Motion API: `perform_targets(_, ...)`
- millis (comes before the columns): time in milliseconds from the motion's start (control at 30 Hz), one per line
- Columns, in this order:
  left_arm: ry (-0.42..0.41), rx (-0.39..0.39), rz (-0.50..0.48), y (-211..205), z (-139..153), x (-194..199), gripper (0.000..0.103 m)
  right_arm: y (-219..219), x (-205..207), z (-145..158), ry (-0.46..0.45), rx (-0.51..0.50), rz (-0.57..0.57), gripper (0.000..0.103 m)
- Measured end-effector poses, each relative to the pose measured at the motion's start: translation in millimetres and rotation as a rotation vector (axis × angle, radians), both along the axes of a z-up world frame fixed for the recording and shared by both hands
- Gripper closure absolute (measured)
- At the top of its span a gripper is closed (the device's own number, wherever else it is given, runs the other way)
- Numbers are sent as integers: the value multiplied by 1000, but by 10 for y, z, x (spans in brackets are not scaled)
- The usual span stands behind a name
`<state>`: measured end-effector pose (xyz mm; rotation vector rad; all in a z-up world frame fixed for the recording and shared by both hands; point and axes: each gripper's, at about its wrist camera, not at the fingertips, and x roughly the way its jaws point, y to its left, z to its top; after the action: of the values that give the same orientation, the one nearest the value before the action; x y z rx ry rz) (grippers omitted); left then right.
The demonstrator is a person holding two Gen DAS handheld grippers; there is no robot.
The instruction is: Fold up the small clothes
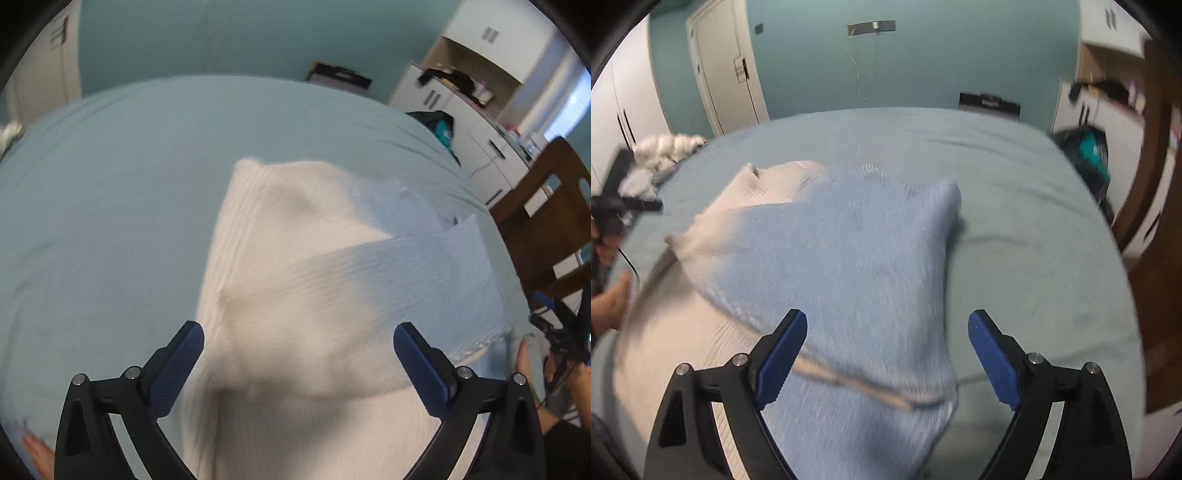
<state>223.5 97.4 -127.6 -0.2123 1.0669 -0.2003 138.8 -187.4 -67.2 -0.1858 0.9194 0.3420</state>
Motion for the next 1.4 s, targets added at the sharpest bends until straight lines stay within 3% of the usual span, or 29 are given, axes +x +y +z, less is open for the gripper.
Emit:
perform_targets(133, 26, 105, -36, -375, -263, 108, 0, 442, 192, -360, 105, -49, 36, 17)
perform_targets(233, 75, 267, -101, -644, -705, 61, 0, 529, 111, -652, 153, -107, 65, 28)
perform_targets(267, 108, 362, -127, -743, -932, 42, 0, 531, 102, -771, 180, -133, 69, 29)
perform_targets(300, 107, 400, -143, -788, -1058, 13, 0, 470, 113, -920, 215, -157, 64, 29)
perform_targets(367, 5, 357, -109, -730, -1048, -99, 0, 275, 39, -1037, 197, -51, 43, 28)
perform_targets(533, 67, 416, -63, -695, -737, -37, 0, 259, 71, -817, 275, -39, -40, 29)
perform_targets(633, 75, 347, -40, -597, -411, -179, 0, 196, 31, -476, 352, 127, -147, 28)
perform_targets(733, 148, 270, -60, -544, -82, -472, 0, 148, -190, -183, 433, 197, -211, 28)
perform_targets(900, 178, 291, -85, -549, 169, -1021, 0, 168, -519, 201, 492, 174, -285, 28)
perform_targets(1000, 206, 261, -70, -385, 293, -1496, 0, 131, -666, 185, 519, 230, -340, 19)
perform_targets(1100, 283, 213, -67, -272, 246, -1939, 0, 123, -953, 68, 586, 256, -436, 17)
perform_targets(1200, 352, 182, -74, -166, -43, -2293, 0, 156, -1205, -131, 677, 242, -500, 16)
perform_targets(1300, 416, 198, -75, -76, -309, -2491, 0, 106, -1494, -380, 771, 261, -525, 17)
perform_targets(1400, 479, 197, -23, 63, -600, -2561, 0, -14, -1699, -574, 796, 267, -559, 16)
